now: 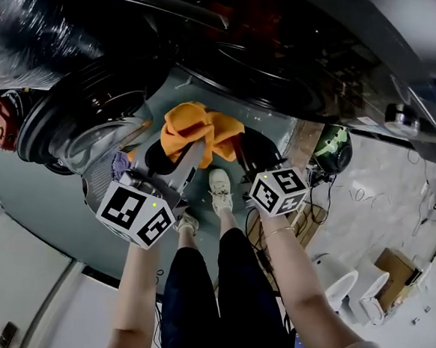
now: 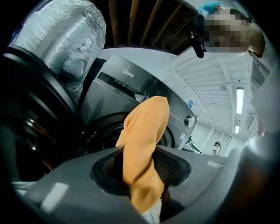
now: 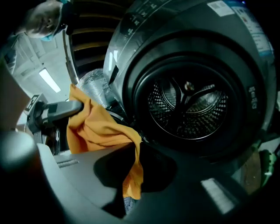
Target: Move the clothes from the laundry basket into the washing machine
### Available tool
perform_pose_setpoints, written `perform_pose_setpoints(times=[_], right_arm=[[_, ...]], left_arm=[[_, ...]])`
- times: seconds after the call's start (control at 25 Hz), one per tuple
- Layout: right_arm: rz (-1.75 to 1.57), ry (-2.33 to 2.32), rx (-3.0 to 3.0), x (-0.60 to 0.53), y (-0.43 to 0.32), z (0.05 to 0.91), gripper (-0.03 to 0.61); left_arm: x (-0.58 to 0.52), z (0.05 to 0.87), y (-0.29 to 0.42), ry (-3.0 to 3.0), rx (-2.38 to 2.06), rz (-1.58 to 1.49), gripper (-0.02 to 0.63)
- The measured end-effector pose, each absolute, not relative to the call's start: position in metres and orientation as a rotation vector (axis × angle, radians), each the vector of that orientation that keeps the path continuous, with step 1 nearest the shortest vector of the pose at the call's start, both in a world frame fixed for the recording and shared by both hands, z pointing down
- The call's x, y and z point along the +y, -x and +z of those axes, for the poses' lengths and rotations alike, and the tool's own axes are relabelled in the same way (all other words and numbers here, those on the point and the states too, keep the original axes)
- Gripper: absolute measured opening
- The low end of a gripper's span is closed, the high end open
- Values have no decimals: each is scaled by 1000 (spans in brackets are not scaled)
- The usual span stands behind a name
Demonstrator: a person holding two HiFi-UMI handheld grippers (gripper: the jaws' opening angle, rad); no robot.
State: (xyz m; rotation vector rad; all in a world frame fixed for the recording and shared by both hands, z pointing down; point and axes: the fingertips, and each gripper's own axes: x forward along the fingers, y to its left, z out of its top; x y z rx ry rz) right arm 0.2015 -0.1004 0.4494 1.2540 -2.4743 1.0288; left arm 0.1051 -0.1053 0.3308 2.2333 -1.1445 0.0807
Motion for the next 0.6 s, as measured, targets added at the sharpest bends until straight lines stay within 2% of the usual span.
perform_pose_setpoints(times=[0.24, 0.4, 0.6], right_arm=[[1192, -1397, -2535, -127, -217, 465, 55], [1183, -1480, -2588, -145, -218, 466, 55], [1148, -1620, -2598, -166, -225, 485, 55]], left_arm=[[-113, 426, -100, -2115, -1200, 142, 199], [-122, 470, -105, -2053, -1219, 127, 240], [-125, 521, -111, -2032, -1215, 164, 331]])
